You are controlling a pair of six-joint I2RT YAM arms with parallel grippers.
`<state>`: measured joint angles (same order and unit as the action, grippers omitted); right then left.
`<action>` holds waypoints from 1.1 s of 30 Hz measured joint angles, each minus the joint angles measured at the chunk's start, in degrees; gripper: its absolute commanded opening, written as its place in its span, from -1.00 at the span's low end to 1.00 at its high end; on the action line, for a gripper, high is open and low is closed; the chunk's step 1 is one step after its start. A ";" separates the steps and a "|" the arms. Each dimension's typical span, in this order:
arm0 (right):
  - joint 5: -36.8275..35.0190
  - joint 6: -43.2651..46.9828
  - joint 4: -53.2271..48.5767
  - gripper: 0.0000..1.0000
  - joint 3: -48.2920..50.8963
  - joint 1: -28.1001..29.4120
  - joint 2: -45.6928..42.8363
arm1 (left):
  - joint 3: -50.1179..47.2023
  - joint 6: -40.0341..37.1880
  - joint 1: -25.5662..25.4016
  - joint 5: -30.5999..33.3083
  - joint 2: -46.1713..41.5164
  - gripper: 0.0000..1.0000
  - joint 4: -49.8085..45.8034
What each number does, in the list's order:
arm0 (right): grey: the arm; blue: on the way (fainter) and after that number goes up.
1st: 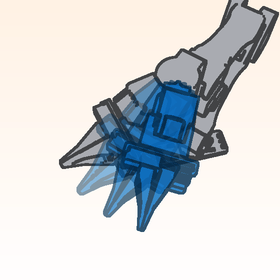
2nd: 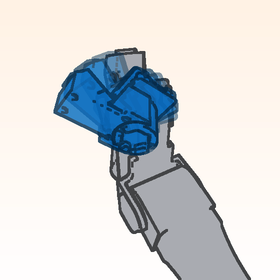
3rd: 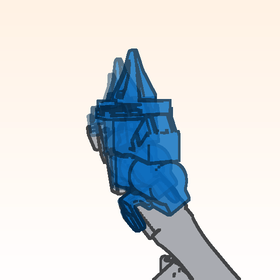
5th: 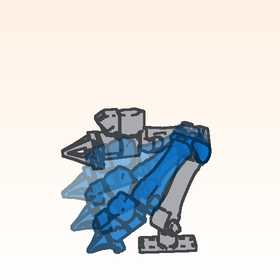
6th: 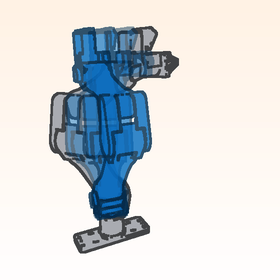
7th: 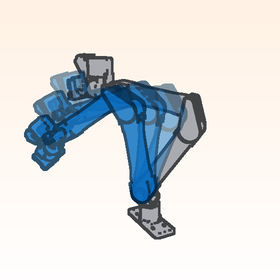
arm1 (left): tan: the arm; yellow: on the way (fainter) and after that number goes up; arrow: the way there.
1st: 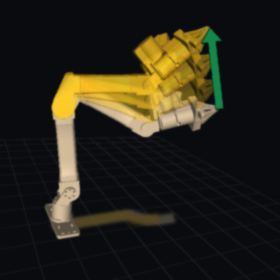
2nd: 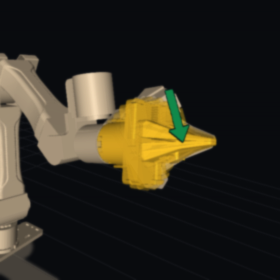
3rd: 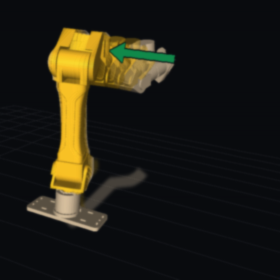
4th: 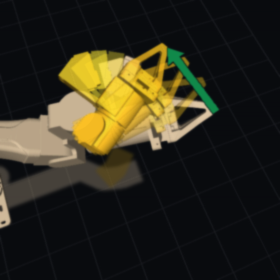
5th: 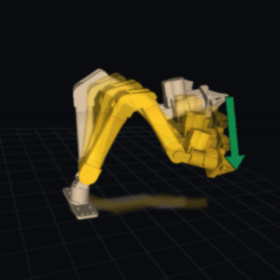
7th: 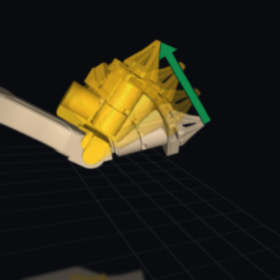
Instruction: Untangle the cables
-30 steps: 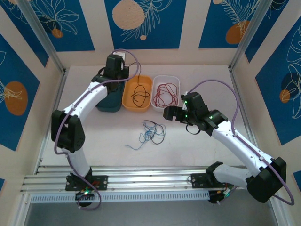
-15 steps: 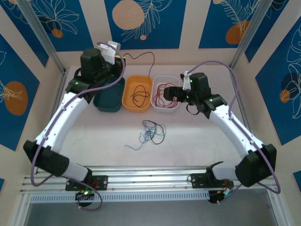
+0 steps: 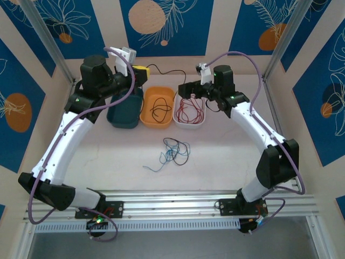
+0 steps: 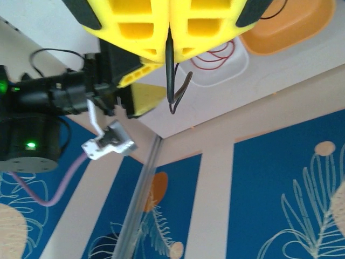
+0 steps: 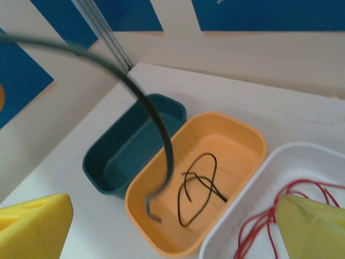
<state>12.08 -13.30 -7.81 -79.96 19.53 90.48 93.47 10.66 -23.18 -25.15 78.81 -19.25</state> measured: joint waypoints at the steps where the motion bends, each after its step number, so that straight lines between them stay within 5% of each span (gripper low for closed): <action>1: 0.33 0.24 0.31 0.90 -0.87 0.00 0.79 | 0.00 0.50 0.00 -0.83 0.00 -1.00 0.00; 4: 0.61 0.85 0.70 0.64 -3.48 0.00 2.91 | 0.00 1.66 0.00 -3.56 0.00 -1.00 0.20; 8: 1.97 0.94 0.79 -0.31 -5.81 0.02 4.24 | -0.28 3.02 0.00 -5.97 0.00 -1.00 0.98; 12: 2.25 -0.81 0.79 -1.00 -5.75 1.40 4.11 | -3.28 4.66 0.00 -5.90 0.04 -1.00 6.05; 22: 0.13 -7.82 0.35 -1.00 -1.64 14.84 1.25 | -6.34 10.56 -1.92 -0.98 8.11 -1.00 21.94; 33: -0.07 -11.50 1.42 -1.00 -1.09 16.50 1.62 | -8.59 11.96 -4.00 13.64 11.74 -1.00 24.85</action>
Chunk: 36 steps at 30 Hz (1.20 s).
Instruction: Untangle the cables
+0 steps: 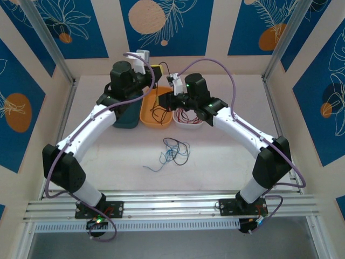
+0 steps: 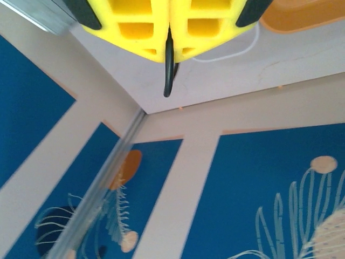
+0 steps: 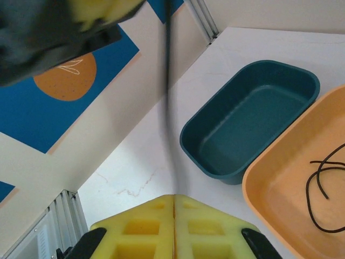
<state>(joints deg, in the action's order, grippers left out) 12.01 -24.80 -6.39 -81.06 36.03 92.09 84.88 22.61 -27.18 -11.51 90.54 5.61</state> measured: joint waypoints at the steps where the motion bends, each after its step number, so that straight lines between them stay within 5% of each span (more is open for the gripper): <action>1: -0.37 -0.37 -0.02 -1.00 -0.22 0.28 0.48 | -0.11 0.46 0.00 1.16 0.50 -1.00 0.35; 13: -7.67 -8.00 -0.94 -1.00 -5.05 -4.22 13.57 | -8.28 5.22 0.57 13.77 3.13 -1.00 3.67; 36: -15.28 -14.27 -10.03 -0.92 -22.45 -4.55 33.66 | -12.83 8.48 3.04 16.48 20.26 -1.00 13.66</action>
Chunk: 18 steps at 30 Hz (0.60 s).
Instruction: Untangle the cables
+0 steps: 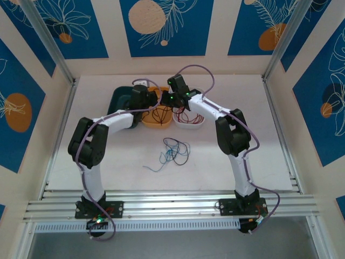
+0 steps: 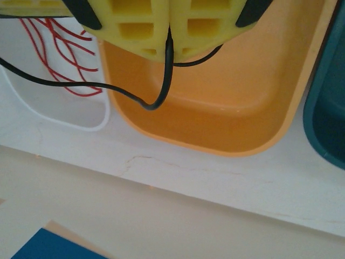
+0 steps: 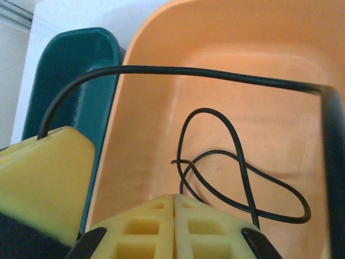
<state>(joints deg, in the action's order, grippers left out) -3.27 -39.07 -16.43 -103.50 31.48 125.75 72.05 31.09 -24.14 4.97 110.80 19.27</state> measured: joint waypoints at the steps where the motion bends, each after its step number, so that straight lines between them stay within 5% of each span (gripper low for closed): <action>1: -0.02 0.02 -0.50 -0.87 -0.24 0.00 0.17 | -0.02 0.13 0.24 -0.02 0.31 -1.00 0.00; 9: -1.09 1.84 -4.44 -0.33 -2.62 0.00 0.24 | -0.02 0.39 2.16 -1.55 2.19 -1.00 -0.02; 18: -1.53 2.86 -7.69 -0.20 -3.72 0.00 0.28 | 0.59 0.35 2.56 -3.52 4.85 -1.00 -1.03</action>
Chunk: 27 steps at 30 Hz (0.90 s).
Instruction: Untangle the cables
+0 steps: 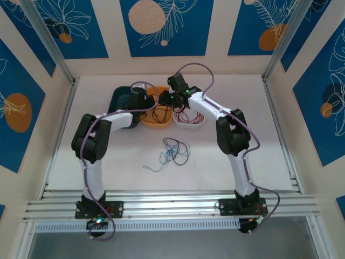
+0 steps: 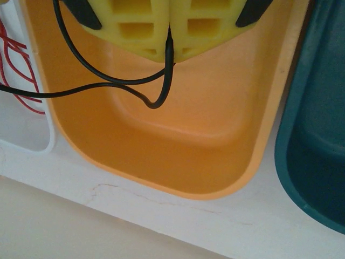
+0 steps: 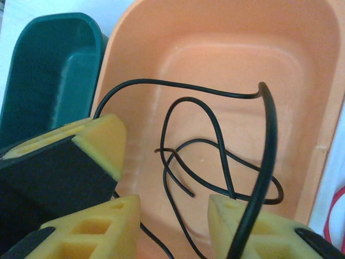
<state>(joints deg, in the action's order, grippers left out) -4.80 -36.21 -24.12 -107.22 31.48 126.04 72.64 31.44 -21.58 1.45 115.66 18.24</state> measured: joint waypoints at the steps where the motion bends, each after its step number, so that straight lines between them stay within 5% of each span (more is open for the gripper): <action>1: -0.11 0.11 -0.39 -0.18 -0.31 0.00 0.09 | 0.35 0.00 0.00 -0.09 0.31 -1.00 -0.13; 13: -4.37 1.77 -6.60 0.08 -3.32 1.33 0.26 | 5.03 -0.68 0.22 0.50 3.06 -0.99 -3.34; 20: -7.32 1.97 -8.57 0.32 -2.29 2.23 -0.20 | 5.42 -1.99 0.39 0.98 3.06 -0.57 -4.59; 27: -9.09 1.62 -10.10 0.32 1.55 2.14 -2.64 | 5.42 -2.51 0.44 1.55 3.02 -0.11 -4.61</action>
<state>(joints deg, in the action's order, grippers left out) -13.89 -34.59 -34.22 -105.67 33.63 123.39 78.06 28.93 -21.15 3.01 118.67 13.63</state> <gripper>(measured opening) 0.663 0.399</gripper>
